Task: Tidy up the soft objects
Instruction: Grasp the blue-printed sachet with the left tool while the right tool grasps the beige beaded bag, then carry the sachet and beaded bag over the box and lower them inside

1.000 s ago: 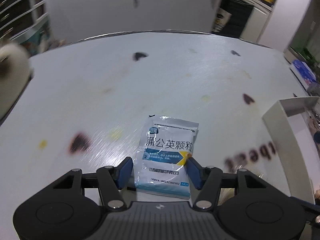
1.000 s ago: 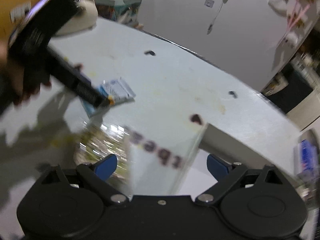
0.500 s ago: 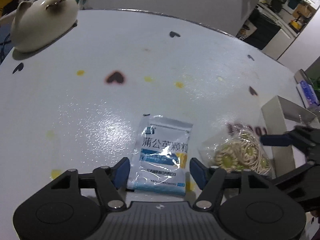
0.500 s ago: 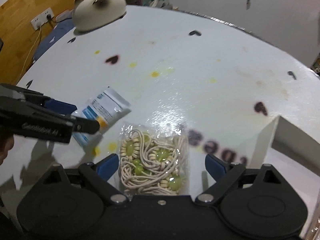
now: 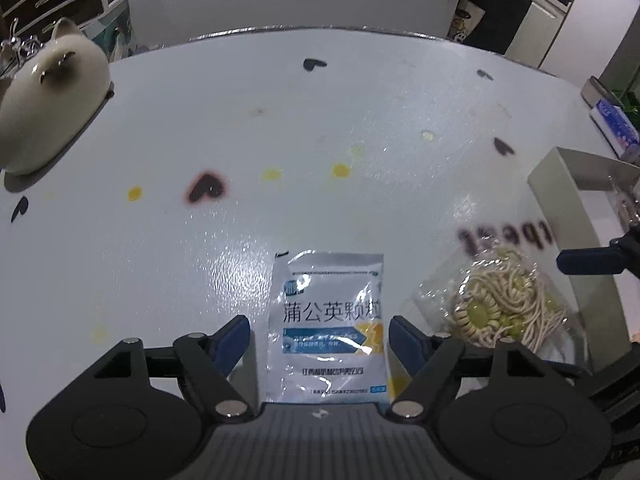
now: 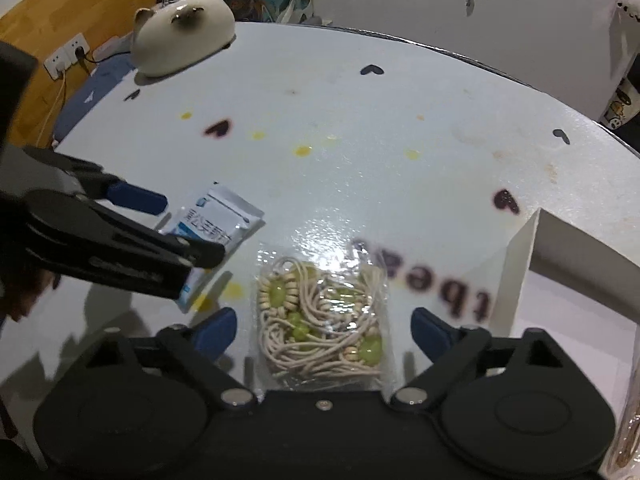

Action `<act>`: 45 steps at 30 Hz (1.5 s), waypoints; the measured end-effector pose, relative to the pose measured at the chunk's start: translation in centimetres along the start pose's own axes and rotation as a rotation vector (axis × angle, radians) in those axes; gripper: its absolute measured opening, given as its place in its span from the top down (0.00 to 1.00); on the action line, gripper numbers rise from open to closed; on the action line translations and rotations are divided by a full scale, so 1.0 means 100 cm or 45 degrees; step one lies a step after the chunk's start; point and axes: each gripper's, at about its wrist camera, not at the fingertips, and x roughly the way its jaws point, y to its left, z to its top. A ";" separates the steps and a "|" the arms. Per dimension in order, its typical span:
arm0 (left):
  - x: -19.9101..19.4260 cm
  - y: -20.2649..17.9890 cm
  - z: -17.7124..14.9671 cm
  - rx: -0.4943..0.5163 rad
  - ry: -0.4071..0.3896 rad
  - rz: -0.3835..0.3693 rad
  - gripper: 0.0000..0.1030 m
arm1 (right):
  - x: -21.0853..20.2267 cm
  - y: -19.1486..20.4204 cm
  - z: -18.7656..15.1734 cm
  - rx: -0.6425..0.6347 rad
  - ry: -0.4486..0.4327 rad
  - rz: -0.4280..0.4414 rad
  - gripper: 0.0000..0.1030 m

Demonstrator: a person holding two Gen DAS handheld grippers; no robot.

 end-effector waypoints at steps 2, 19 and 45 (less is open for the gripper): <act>0.004 0.001 -0.003 -0.008 0.012 0.006 0.28 | 0.003 0.002 0.000 -0.009 0.013 -0.017 0.06; -0.022 0.010 -0.023 -0.169 -0.087 -0.009 0.47 | -0.005 -0.003 -0.004 0.074 -0.006 -0.010 0.39; -0.132 -0.089 -0.011 -0.244 -0.448 -0.163 0.48 | -0.143 -0.085 -0.046 0.409 -0.411 -0.070 0.40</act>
